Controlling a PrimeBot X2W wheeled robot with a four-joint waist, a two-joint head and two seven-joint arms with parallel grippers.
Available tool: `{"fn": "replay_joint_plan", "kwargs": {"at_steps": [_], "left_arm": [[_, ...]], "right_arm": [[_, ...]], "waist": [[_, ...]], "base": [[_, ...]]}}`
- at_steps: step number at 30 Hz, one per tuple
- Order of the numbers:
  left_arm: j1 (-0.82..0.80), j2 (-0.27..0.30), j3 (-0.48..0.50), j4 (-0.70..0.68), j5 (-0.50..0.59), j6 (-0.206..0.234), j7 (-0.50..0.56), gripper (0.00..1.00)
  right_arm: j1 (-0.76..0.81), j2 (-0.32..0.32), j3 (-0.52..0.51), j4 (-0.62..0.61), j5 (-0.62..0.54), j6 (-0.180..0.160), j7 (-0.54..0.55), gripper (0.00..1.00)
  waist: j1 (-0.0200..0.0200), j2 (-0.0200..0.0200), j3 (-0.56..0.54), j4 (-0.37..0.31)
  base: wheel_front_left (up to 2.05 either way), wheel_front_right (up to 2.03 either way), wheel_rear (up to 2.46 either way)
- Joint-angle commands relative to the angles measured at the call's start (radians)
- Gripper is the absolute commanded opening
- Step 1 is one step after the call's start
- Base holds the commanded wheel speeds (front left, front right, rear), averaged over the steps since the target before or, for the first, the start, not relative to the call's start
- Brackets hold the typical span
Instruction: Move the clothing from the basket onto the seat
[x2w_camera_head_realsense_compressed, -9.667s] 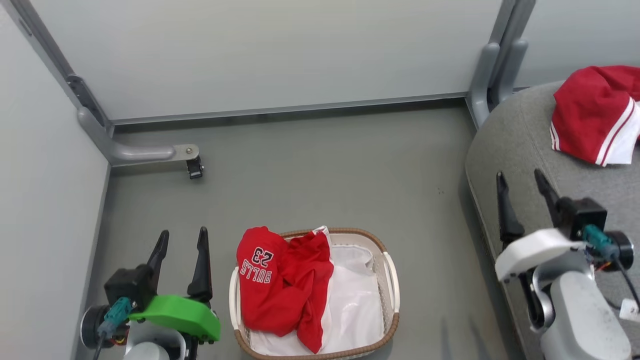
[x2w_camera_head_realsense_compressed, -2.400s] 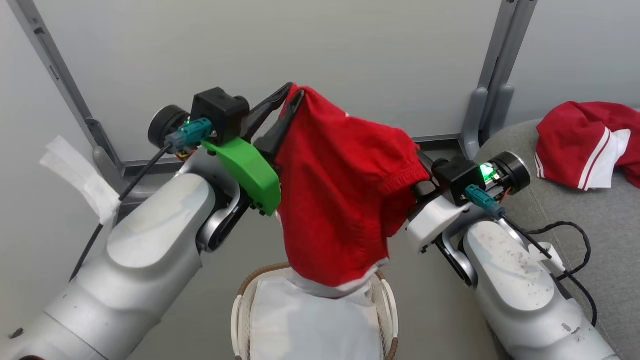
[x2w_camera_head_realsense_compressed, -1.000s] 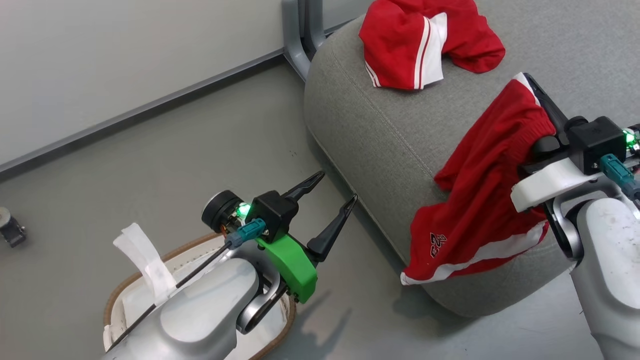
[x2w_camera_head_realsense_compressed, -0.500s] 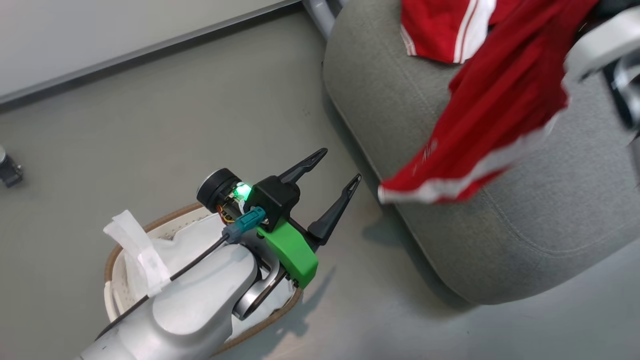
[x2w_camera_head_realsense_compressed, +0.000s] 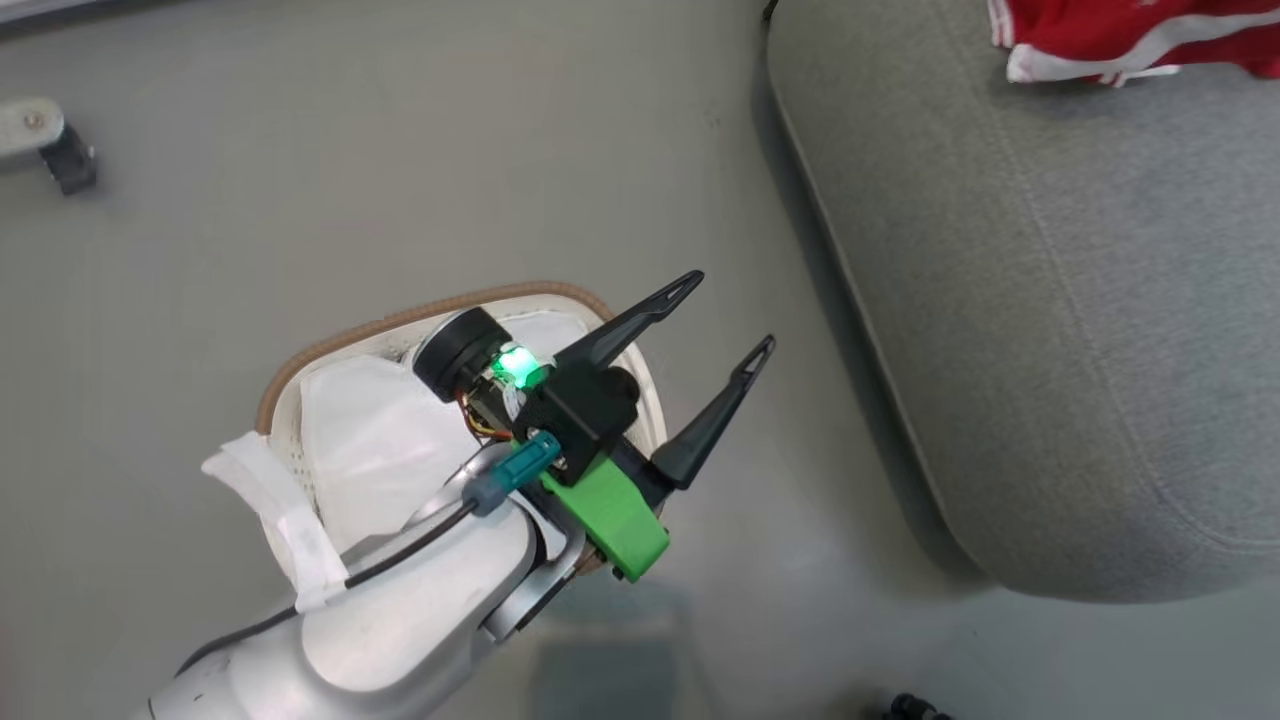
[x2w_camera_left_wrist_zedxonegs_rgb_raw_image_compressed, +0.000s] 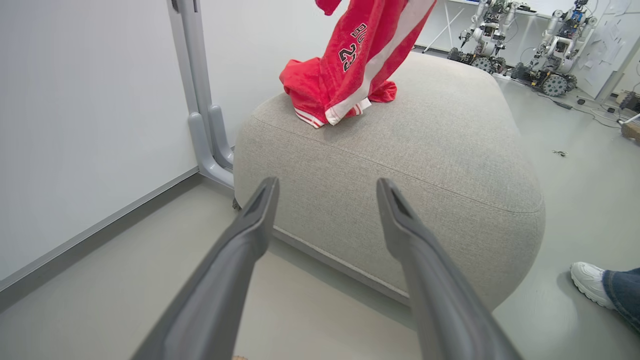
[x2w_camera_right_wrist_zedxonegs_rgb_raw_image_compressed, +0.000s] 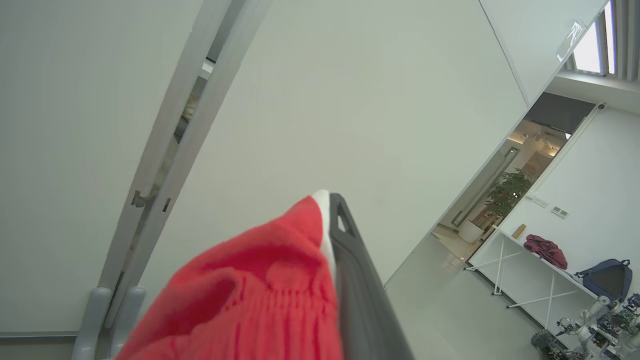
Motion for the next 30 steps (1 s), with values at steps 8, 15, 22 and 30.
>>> {"fn": "replay_joint_plan", "kwargs": {"at_steps": [8,15,22,30], "left_arm": [[-0.059,0.017,-0.008,-0.074,0.042,0.02,0.033,1.0],[-0.082,0.039,-0.016,-0.108,0.062,0.025,0.059,1.0],[-0.091,0.06,-0.016,-0.12,0.075,0.036,0.069,1.0],[-0.081,0.075,-0.007,-0.1,0.057,0.043,0.065,1.0]], "right_arm": [[0.03,-0.038,-0.132,0.17,-0.056,-0.001,-0.042,0.0],[0.096,0.013,-0.237,0.284,-0.136,-0.001,-0.108,0.0],[0.16,0.103,-0.275,0.378,-0.209,-0.001,-0.144,1.0],[0.228,0.183,-0.255,0.453,-0.224,-0.001,-0.198,1.0]], "waist": [[-0.0001,-0.0001,0.167,0.099],[-0.0001,-0.0001,0.227,0.109],[-0.0001,-0.0001,0.254,0.102],[-0.0001,-0.0001,0.227,0.066]], "base": [[0.0,0.0,0.0],[0.0,0.0,0.0],[0.0,0.0,0.0],[0.0,0.0,0.0]]}}
